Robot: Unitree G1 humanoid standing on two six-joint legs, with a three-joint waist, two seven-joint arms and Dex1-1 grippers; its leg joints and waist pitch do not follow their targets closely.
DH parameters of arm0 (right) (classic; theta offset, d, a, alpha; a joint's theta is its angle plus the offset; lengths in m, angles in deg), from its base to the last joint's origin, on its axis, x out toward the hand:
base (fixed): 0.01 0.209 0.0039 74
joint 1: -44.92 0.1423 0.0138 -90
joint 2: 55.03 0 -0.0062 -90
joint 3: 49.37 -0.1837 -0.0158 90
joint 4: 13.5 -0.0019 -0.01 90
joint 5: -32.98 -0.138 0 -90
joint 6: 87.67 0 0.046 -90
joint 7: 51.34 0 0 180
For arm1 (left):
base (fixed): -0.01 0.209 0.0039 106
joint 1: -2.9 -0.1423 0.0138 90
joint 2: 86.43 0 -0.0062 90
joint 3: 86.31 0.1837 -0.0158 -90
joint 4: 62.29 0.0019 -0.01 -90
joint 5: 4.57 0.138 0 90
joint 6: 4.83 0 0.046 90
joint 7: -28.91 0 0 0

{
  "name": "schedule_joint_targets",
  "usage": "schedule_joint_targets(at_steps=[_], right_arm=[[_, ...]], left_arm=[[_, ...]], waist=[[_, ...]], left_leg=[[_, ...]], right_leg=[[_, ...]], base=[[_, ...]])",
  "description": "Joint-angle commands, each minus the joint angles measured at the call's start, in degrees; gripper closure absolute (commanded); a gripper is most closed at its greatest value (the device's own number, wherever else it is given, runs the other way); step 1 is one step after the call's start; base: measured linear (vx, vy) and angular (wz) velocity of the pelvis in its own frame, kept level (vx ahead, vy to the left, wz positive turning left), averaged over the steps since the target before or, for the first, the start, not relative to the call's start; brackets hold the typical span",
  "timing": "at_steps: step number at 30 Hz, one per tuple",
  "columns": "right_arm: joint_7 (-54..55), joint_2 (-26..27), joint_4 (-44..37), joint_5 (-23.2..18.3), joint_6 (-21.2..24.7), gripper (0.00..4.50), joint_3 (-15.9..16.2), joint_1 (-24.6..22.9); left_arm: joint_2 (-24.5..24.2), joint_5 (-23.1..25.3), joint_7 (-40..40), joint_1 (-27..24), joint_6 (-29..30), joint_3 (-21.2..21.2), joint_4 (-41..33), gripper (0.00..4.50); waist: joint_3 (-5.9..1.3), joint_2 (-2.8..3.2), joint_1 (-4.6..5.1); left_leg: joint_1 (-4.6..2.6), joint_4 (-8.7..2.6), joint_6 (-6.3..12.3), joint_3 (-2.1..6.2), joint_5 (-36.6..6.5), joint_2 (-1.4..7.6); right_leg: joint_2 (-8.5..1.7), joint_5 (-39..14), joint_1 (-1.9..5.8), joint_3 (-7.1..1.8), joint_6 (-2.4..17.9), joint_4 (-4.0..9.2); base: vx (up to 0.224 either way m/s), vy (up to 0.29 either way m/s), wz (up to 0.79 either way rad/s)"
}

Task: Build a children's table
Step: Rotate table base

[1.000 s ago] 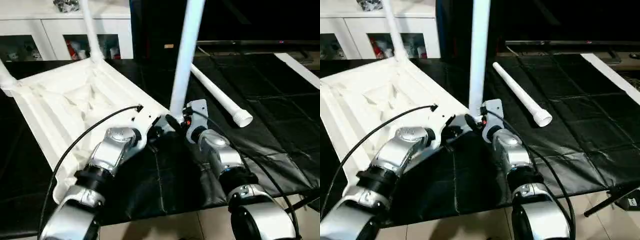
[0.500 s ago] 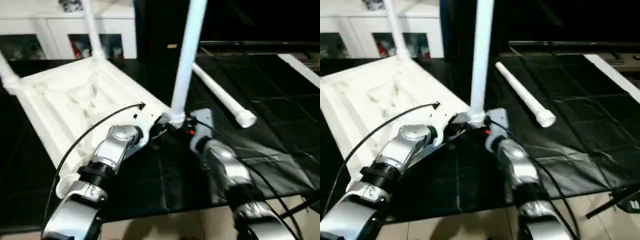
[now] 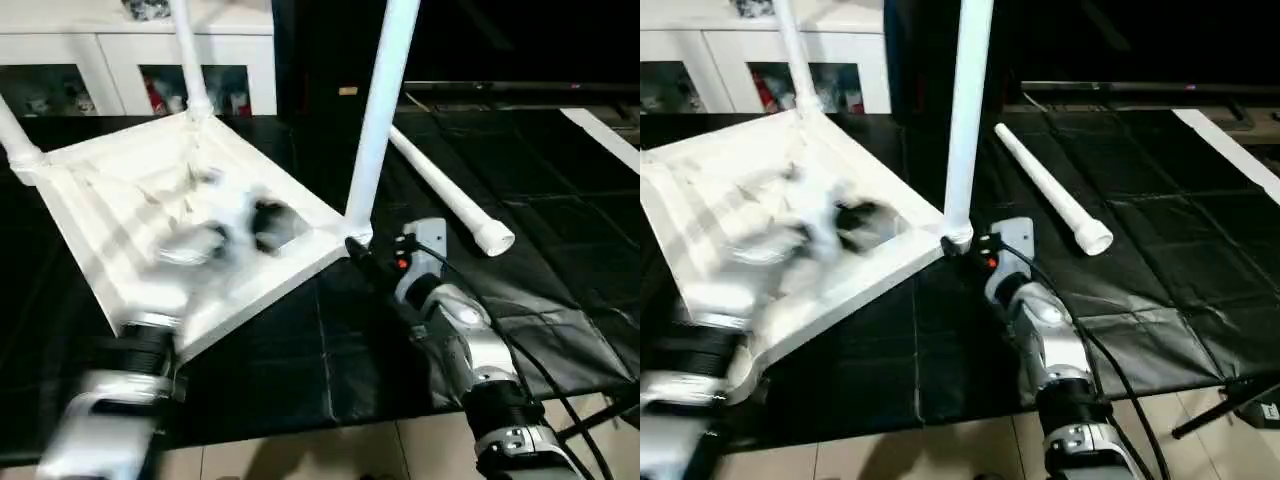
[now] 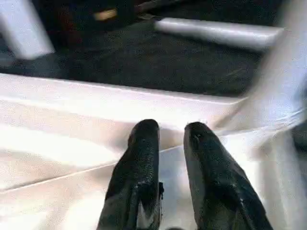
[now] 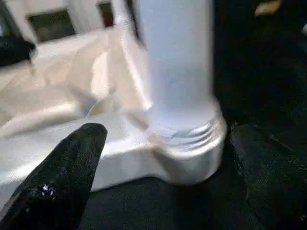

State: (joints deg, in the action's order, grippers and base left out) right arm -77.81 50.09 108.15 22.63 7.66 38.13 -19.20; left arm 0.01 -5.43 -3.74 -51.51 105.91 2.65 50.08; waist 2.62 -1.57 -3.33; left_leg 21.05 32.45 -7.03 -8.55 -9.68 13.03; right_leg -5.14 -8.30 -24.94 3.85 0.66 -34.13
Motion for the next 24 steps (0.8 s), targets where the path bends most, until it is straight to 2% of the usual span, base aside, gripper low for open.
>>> schedule_joint_targets(at_steps=[1, 2, 3, 4, 5, 7, 8, 9, 11, 12, 13, 16, 18, 19, 21, 24], right_arm=[[-0.8, -0.1, -1.3, 0.1, 3.3, 0.00, 0.6, -0.2], [-1.4, -0.6, -1.2, 1.4, 5.3, 0.00, 2.3, -0.2], [-2.0, -0.6, -0.8, 1.9, 5.6, 0.00, 3.1, 0.0], [-2.2, -0.5, -0.4, 2.0, 5.6, 0.00, 3.6, 0.2], [-2.7, -0.5, 0.2, 2.3, 5.6, 0.00, 4.4, 0.5], [-2.8, -0.8, 1.1, 3.9, 5.0, 0.00, 5.9, 0.8], [-2.8, -0.8, 1.1, 3.9, 5.0, 0.00, 5.9, 0.8], [-3.0, -0.8, 1.6, 4.6, 5.4, 0.00, 6.7, 1.0], [-3.2, -0.7, 1.5, 4.6, 6.7, 0.00, 7.2, 1.1], [-3.2, -0.7, 1.2, 4.5, 7.6, 0.00, 7.3, 1.0], [-3.2, -0.7, 1.2, 4.6, 7.9, 0.00, 7.6, 1.1], [-3.3, -0.6, 2.1, 5.1, 8.0, 0.00, 8.2, 1.9], [-3.2, -0.3, 3.2, 5.4, 7.6, 0.00, 8.5, 2.6], [-2.8, 0.2, 5.1, 5.9, 6.7, 0.00, 8.7, 3.8], [-2.7, 0.4, 6.0, 6.0, 6.5, 0.00, 8.8, 4.4], [-1.9, 0.9, 9.0, 6.7, 5.6, 0.00, 9.1, 6.2]], left_arm=[[-1.3, 2.5, 0.4, -0.1, 0.7, 0.8, -2.0, 3.50], [-4.2, 3.9, 0.9, -0.9, 3.0, 0.3, -3.9, 3.50], [-7.2, 5.9, 1.1, -1.8, 4.6, 0.3, -5.5, 3.50], [-9.7, 7.3, 1.3, -2.7, 6.4, 0.3, -6.9, 3.67], [-13.3, 9.2, 1.6, -4.1, 8.6, 0.2, -8.6, 3.85], [-17.0, 10.8, 2.0, -5.6, 11.4, -0.6, -10.1, 3.85], [-17.0, 10.8, 2.0, -5.6, 11.4, -0.6, -10.1, 3.85], [-20.8, 13.5, 2.0, -7.1, 12.5, -0.3, -10.1, 3.93], [-24.1, 16.1, 2.1, -8.4, 13.4, 0.3, -9.9, 4.25], [-25.1, 17.0, 2.2, -8.9, 13.7, 0.6, -9.8, 4.26], [-25.8, 17.5, 2.0, -9.4, 14.1, 0.8, -9.8, 4.22], [-27.6, 17.1, -0.4, -11.8, 14.8, 2.1, -9.2, 4.39], [-27.7, 16.5, -1.8, -13.0, 14.8, 3.4, -9.0, 4.39], [-26.7, 14.9, -3.1, -13.9, 15.1, 4.0, -9.8, 4.39], [-26.6, 14.6, -4.0, -14.2, 14.5, 4.6, -10.0, 4.39], [-25.7, 14.0, -6.3, -14.6, 12.8, 6.1, -10.5, 4.39]], waist=[[-3.96, 0.37, -0.16], [-3.97, 0.52, -0.35], [-4.01, 0.39, -0.27], [-3.81, 0.18, 0.00], [-3.88, 0.38, -0.13], [-3.63, 0.62, 0.33], [-3.61, 0.68, 0.25], [-3.57, 0.27, 0.19], [-3.47, 0.23, 0.05], [-3.44, 0.52, 0.00], [-3.52, 0.46, -0.15], [-3.45, 0.40, -0.37], [-3.46, 0.27, -0.35], [-3.50, 0.56, -0.39], [-3.50, 0.39, -0.45], [-3.30, 0.31, -0.39]], left_leg=[[-0.17, -3.27, 2.44, -1.49, -9.5, -0.79], [-0.35, -3.25, 2.04, -1.50, -9.4, -0.76], [-0.25, -3.30, 1.98, -1.41, -9.3, -0.63], [0.04, -3.46, 1.78, -1.48, -9.9, -0.84], [-0.15, -3.45, 1.36, -1.33, -10.2, -0.67], [-0.33, -3.44, 0.80, -1.45, -11.2, -0.77], [-0.45, -3.46, 0.55, -1.42, -11.6, -0.69], [-0.43, -3.46, 0.36, -1.50, -11.8, -0.77], [-0.41, -3.63, 0.31, -1.41, -12.7, -0.76], [-0.61, -3.76, -0.16, -1.26, -13.6, -0.65], [-1.03, -3.62, -0.49, -1.32, -13.6, -0.56], [-0.79, -3.76, -1.00, -1.22, -13.9, -0.67], [-0.78, -3.81, -1.25, -1.18, -15.1, -0.71], [-0.77, -3.77, -1.52, -1.16, -15.6, -0.72], [-0.79, -3.73, -1.74, -1.18, -16.5, -0.75], [-0.69, -3.80, -1.76, -1.04, -18.1, -0.88]], right_leg=[[-1.22, -10.4, 4.13, -1.51, 9.6, 3.05], [-1.19, -9.4, 4.09, -1.53, 10.3, 2.82], [-1.27, -8.9, 4.20, -1.52, 10.4, 2.66], [-1.14, -10.1, 4.25, -1.46, 9.7, 2.84], [-1.42, -10.7, 4.27, -1.46, 9.6, 2.70], [-1.21, -12.2, 3.81, -1.61, 9.4, 2.94], [-1.25, -12.5, 3.77, -1.60, 9.5, 2.92], [-1.21, -13.1, 3.77, -1.65, 9.5, 3.07], [-1.17, -14.0, 3.63, -1.67, 9.1, 2.98], [-1.24, -14.7, 3.53, -1.70, 8.9, 3.04], [-1.18, -12.7, 3.23, -1.78, 9.5, 2.97], [-1.18, -11.0, 3.41, -1.76, 10.1, 2.62], [-1.29, -11.8, 3.36, -1.80, 10.3, 2.70], [-1.40, -11.8, 3.30, -1.87, 10.5, 2.69], [-1.39, -12.3, 3.36, -1.87, 10.7, 2.79], [-1.50, -15.9, 3.33, -1.90, 9.9, 3.06]], base=[[0.000, 0.000, 0.00], [0.000, 0.000, 0.00], [0.000, 0.000, 0.00], [0.000, 0.000, 0.00], [0.000, 0.000, 0.00], [0.000, 0.000, 0.00], [0.000, 0.000, 0.00], [0.000, 0.000, 0.00], [0.000, 0.000, 0.00], [0.000, 0.000, 0.00], [0.000, 0.000, 0.00], [0.000, 0.000, 0.00], [0.000, 0.000, 0.00], [0.000, 0.000, 0.00], [0.000, 0.000, 0.00], [0.000, 0.000, 0.00]])
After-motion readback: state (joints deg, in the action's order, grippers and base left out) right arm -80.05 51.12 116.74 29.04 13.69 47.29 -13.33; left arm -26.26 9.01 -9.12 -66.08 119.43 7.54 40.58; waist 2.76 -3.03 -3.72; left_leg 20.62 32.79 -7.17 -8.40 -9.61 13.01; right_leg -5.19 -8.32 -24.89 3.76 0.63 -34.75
